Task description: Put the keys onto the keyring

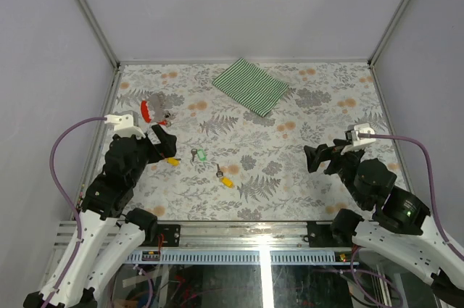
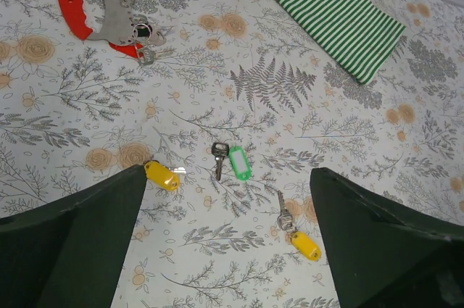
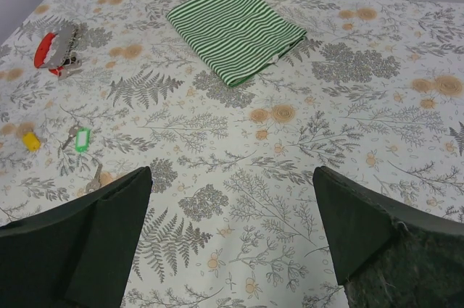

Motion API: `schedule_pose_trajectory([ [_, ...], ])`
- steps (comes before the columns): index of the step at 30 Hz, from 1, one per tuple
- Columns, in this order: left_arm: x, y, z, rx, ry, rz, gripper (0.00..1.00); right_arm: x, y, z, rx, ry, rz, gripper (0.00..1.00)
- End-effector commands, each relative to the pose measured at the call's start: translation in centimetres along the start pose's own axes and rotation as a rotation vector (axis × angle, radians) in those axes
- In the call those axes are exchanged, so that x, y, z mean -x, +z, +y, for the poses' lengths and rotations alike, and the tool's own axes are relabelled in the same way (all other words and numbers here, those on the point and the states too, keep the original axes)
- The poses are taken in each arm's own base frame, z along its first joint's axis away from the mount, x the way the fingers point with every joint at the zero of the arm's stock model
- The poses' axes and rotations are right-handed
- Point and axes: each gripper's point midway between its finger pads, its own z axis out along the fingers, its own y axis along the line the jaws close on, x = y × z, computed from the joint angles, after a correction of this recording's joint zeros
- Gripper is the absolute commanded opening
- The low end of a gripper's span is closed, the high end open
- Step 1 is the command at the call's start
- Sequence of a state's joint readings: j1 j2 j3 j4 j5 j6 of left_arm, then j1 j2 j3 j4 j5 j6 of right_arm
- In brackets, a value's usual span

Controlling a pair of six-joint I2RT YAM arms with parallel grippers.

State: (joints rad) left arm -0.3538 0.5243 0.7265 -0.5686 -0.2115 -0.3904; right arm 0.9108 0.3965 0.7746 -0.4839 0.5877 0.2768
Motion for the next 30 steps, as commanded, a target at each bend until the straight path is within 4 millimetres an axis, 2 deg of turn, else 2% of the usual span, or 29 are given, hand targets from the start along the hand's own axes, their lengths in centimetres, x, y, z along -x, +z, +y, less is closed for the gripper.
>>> schedule_pose_trajectory([
  [1,1.5,0.1,-0.4,-0.006,-0.009,-0.054,1.00,0.8,0.3,0.3,0.003,0.009,-0.030,0.99],
  [14,1.3,0.6,-0.4,0.007,-0.004,-0.036,1.00,-0.1,0.9,1.1,0.028,-0.051,0.029,0.99],
  [17,0.9,1.2,-0.5,0.014,-0.002,-0.006,1.00,-0.2,1.1,1.2,0.024,-0.060,0.047,0.99],
  [21,-0.3,3.6,-0.2,0.065,0.036,0.077,1.00,-0.6,1.6,2.0,0.034,-0.080,0.114,0.99],
  [23,-0.3,5.0,0.2,0.108,0.043,0.095,1.00,-1.2,2.0,2.6,0.037,-0.094,0.173,0.99],
  [27,0.3,8.5,1.0,0.135,0.040,0.139,0.95,-1.9,3.0,5.5,0.112,-0.111,0.314,0.99],
  [30,0.7,11.1,2.4,0.151,0.010,0.170,0.92,-2.1,3.6,7.3,0.148,-0.104,0.388,0.99],
])
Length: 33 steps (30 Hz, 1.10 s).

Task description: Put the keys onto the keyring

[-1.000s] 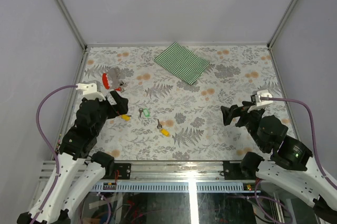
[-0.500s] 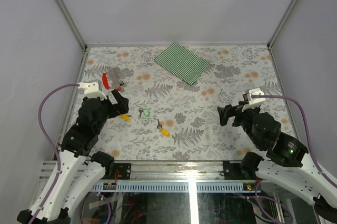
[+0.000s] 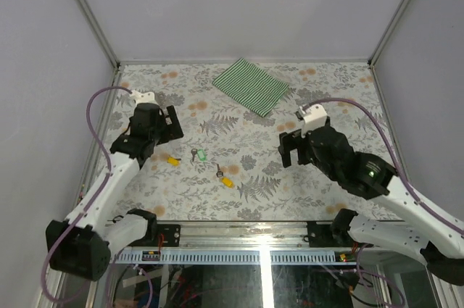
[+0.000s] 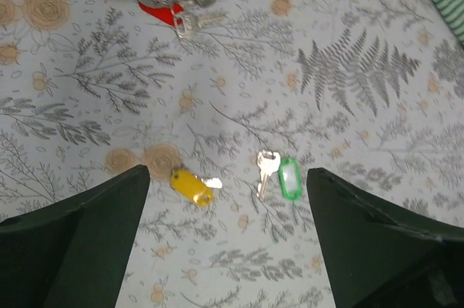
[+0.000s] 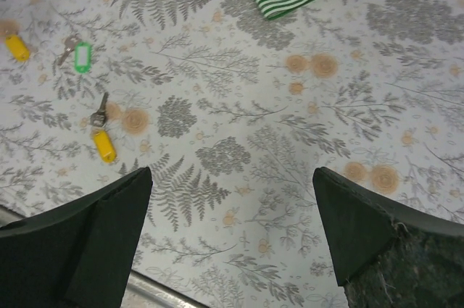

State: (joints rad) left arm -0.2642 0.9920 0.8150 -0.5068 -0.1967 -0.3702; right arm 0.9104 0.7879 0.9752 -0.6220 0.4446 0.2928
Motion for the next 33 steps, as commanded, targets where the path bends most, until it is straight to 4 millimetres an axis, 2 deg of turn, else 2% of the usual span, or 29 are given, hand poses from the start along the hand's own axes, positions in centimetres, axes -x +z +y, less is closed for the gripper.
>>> schedule_pose_trajectory([
  [1,5.0,2.8,-0.3,-0.049,-0.038,-0.072,0.91,1.1,0.3,3.0,0.106,0.030,0.081,0.99],
  [7,6.3,7.3,1.1,-0.009,-0.002,0.016,0.90,-0.3,1.4,2.7,0.092,0.059,0.152,0.99],
  [13,7.4,10.8,2.4,0.000,-0.015,0.043,0.94,-3.3,3.6,0.3,0.151,0.217,0.240,0.99],
  [15,7.5,12.3,3.0,0.009,-0.027,0.062,0.96,-4.4,4.0,0.2,0.175,0.246,0.271,0.99],
  [18,8.1,14.4,3.9,0.005,-0.049,0.077,1.00,-5.6,3.9,0.7,0.216,0.266,0.291,0.99],
  [25,8.0,19.3,5.4,0.015,-0.044,0.128,1.00,-7.3,3.3,1.6,0.272,0.277,0.308,0.99],
  [33,7.3,22.8,7.3,0.085,-0.023,0.173,1.00,-8.1,3.1,1.8,0.293,0.266,0.327,0.99],
])
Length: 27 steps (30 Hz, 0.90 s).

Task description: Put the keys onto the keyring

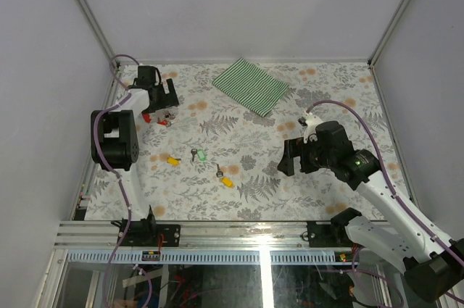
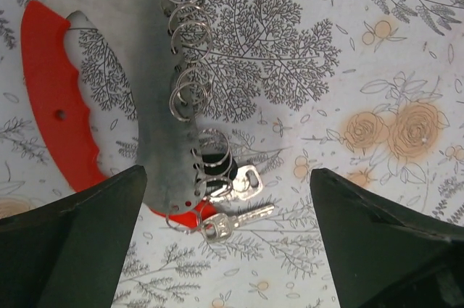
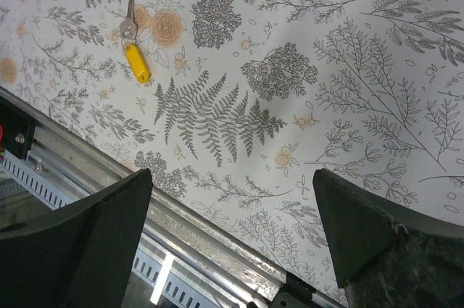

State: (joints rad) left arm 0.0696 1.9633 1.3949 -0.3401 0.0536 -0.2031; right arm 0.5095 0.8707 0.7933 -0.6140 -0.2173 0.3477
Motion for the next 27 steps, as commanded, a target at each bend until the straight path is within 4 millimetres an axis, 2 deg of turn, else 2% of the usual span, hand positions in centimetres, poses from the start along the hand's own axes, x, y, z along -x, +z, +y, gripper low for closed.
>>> schedule_pose_trajectory([
  [1,2.5,1.0,0.8,0.030,0.027,-0.055,1.00,0.6,-0.1,0.9,0.055,-0.018,-0.029,0.99],
  [8,2.2,2.1,2.1,0.080,0.029,-0.040,1.00,0.5,0.3,1.2,0.075,-0.027,-0.014,0.99],
  [15,1.6,3.1,1.9,0.065,0.037,-0.002,1.00,0.5,0.5,1.3,0.085,-0.031,-0.001,0.99],
  [23,0.6,3.5,2.3,0.079,0.038,0.032,1.00,0.3,0.5,1.4,0.094,-0.032,0.002,0.99],
  [27,0.0,3.6,1.9,0.059,0.039,0.051,1.00,0.2,0.5,1.4,0.094,-0.033,0.004,0.99],
])
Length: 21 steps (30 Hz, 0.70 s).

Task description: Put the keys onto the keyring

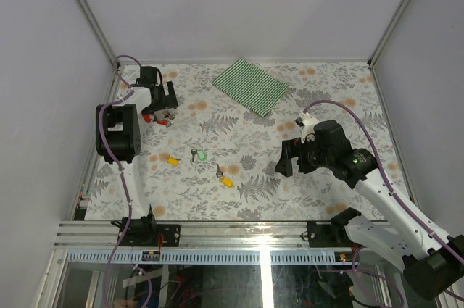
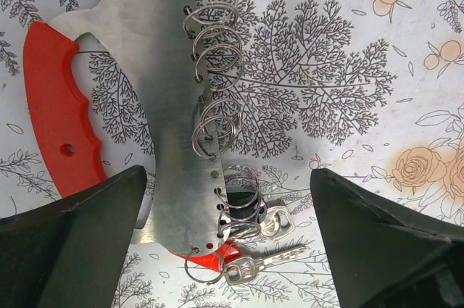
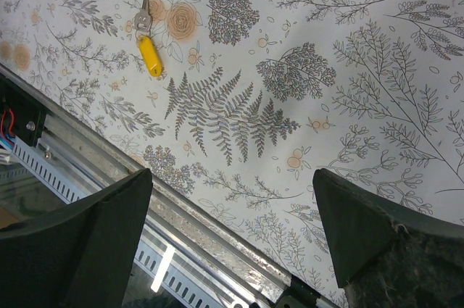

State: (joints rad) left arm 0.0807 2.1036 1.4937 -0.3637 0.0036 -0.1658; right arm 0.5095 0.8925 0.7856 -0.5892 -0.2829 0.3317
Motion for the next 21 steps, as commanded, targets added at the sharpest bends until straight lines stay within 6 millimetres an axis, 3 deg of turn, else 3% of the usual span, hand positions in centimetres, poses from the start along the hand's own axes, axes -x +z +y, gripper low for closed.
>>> schedule_pose_trajectory([
  [1,0.3,0.0,-0.2,-0.020,0.014,0.008,0.99,0.6,-0.1,0.5,0.033,-0.020,-0.023,0.99],
  [12,-2.8,-0.4,-3.2,-0.014,0.091,0.081,0.76,0.4,-0.3,0.6,0.036,-0.021,-0.033,0.99],
  [21,-6.9,-1.7,-8.4,-0.064,0.185,0.119,0.63,0.4,-0.5,0.6,0.037,-0.022,-0.037,0.99],
])
